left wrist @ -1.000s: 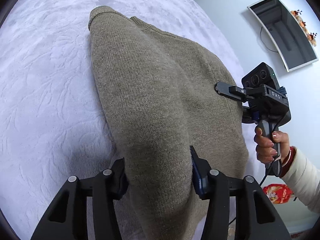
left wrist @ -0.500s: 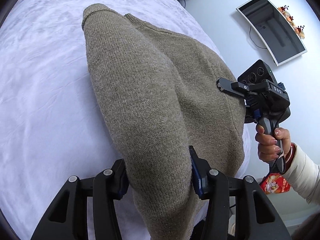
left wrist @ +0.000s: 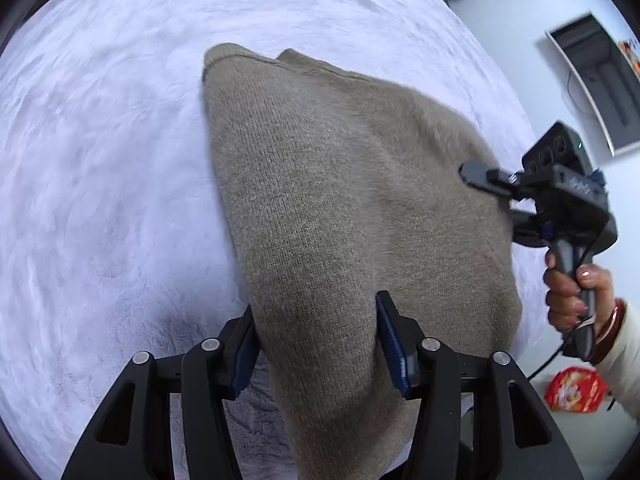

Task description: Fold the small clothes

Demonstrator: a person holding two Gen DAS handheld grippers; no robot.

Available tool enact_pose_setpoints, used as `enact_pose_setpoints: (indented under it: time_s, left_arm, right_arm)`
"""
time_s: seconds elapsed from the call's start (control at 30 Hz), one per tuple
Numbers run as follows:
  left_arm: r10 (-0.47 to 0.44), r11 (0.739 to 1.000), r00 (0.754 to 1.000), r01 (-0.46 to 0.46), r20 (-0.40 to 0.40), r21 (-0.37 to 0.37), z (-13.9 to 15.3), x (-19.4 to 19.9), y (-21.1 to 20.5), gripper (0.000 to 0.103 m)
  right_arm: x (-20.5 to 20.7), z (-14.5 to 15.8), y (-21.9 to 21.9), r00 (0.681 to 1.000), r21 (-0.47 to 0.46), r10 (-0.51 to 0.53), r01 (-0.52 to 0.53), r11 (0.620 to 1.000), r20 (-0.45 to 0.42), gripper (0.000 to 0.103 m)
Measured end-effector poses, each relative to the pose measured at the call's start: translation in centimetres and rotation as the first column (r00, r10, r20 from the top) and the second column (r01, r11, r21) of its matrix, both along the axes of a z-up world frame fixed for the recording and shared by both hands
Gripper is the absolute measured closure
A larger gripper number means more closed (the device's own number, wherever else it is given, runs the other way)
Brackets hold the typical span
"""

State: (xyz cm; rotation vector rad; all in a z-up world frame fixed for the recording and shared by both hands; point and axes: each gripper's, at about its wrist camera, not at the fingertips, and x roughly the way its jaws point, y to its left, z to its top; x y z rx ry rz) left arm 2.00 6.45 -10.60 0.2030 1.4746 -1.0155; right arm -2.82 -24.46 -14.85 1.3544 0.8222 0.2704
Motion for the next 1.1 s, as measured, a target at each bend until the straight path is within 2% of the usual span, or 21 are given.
enact_pose_setpoints:
  time_s: [0.07, 0.1, 0.13, 0.23, 0.3, 0.33, 0.37, 0.4, 0.43, 0.5, 0.6, 0.7, 0.83, 0.87, 0.9, 0.97, 1.0, 1.1]
  left_arm:
    - [0.016, 1.000, 1.000, -0.016, 0.007, -0.004, 0.5, 0.1, 0.0, 0.044]
    - [0.019, 1.000, 0.999, -0.019, 0.043, 0.004, 1.0, 0.1, 0.1, 0.042]
    - [0.018, 1.000, 0.996, -0.019, 0.087, 0.018, 1.6, -0.1, 0.1, 0.039]
    - [0.027, 0.998, 0.986, -0.037, 0.166, 0.057, 3.5, -1.1, 0.7, 0.028]
    - [0.047, 0.996, 0.976, -0.061, 0.214, 0.059, 4.7, -1.2, 1.1, 0.028]
    - [0.057, 0.996, 0.971, -0.073, 0.233, 0.059, 5.3, -1.4, 0.8, 0.025]
    - [0.069, 0.995, 0.966, -0.086, 0.250, 0.059, 5.6, -1.3, 1.0, 0.008]
    - [0.079, 0.994, 0.961, -0.097, 0.264, 0.056, 6.3, -1.1, 1.8, 0.001]
    - [0.087, 0.993, 0.954, -0.107, 0.287, 0.052, 6.8, -1.2, 1.8, 0.000]
    - [0.088, 0.992, 0.951, -0.111, 0.298, 0.059, 6.6, -1.4, 1.8, 0.000]
    - [0.093, 0.992, 0.954, -0.114, 0.284, 0.058, 6.6, -1.7, 2.3, 0.000]
    - [0.092, 0.991, 0.959, -0.115, 0.267, 0.074, 6.7, -1.3, 1.8, 0.000]
    - [0.112, 0.982, 0.958, -0.147, 0.263, 0.118, 6.2, -1.6, 1.9, 0.000]
    - [0.115, 0.979, 0.958, -0.154, 0.264, 0.131, 6.0, -1.8, 2.1, 0.000]
    - [0.115, 0.977, 0.957, -0.158, 0.267, 0.143, 5.8, -1.9, 2.3, 0.000]
    - [0.107, 0.973, 0.954, -0.159, 0.280, 0.169, 5.5, -2.4, 2.5, 0.000]
    - [0.097, 0.971, 0.954, -0.154, 0.285, 0.185, 5.4, -2.7, 2.5, 0.000]
    - [0.068, 0.965, 0.952, -0.139, 0.298, 0.223, 5.5, -3.5, 2.8, 0.000]
  right_arm:
    - [0.4, -0.1, -0.4, 0.996, -0.131, -0.004, -0.007, 0.991, -0.089, 0.056]
    - [0.4, 0.1, -0.5, 0.993, -0.195, -0.003, -0.020, 0.981, -0.119, 0.045]
    - [0.4, 0.7, -0.6, 0.989, -0.260, -0.003, -0.035, 0.965, -0.146, 0.041]
    - [0.1, 2.4, -0.9, 0.979, -0.368, -0.017, -0.061, 0.928, -0.204, 0.037]
    - [-0.6, 3.7, -0.6, 0.971, -0.422, -0.029, -0.076, 0.903, -0.236, 0.037]
    - [-0.8, 4.4, -0.6, 0.969, -0.441, -0.035, -0.078, 0.894, -0.243, 0.037]
    - [-1.2, 5.2, -0.4, 0.967, -0.458, -0.041, -0.081, 0.885, -0.250, 0.037]
    - [-1.4, 5.8, -0.1, 0.968, -0.469, -0.045, -0.080, 0.879, -0.249, 0.042]
    - [-1.9, 6.5, 0.4, 0.970, -0.478, -0.046, -0.075, 0.875, -0.238, 0.059]
    - [-2.9, 7.8, 1.5, 0.978, -0.477, -0.024, -0.079, 0.875, -0.205, 0.083]
    - [-4.0, 9.3, 4.1, 0.985, -0.485, 0.043, -0.120, 0.866, -0.168, 0.084]
    - [-4.7, 9.5, 7.0, 0.979, -0.512, 0.111, -0.184, 0.839, -0.171, 0.084]
    - [-4.6, 7.1, 9.1, 0.961, -0.559, 0.121, -0.244, 0.793, -0.249, 0.085]
    - [-4.8, 6.2, 9.1, 0.957, -0.564, 0.113, -0.250, 0.787, -0.267, 0.088]
    - [-5.1, 5.0, 8.9, 0.955, -0.547, 0.100, -0.243, 0.801, -0.277, 0.089]
    - [-6.1, 3.3, 8.0, 0.958, -0.472, 0.059, -0.191, 0.861, -0.281, 0.094]
    - [-6.7, 2.7, 7.6, 0.960, -0.447, 0.034, -0.161, 0.880, -0.279, 0.100]
    - [-7.9, 2.8, 7.6, 0.961, -0.448, 0.011, -0.139, 0.883, -0.276, 0.102]
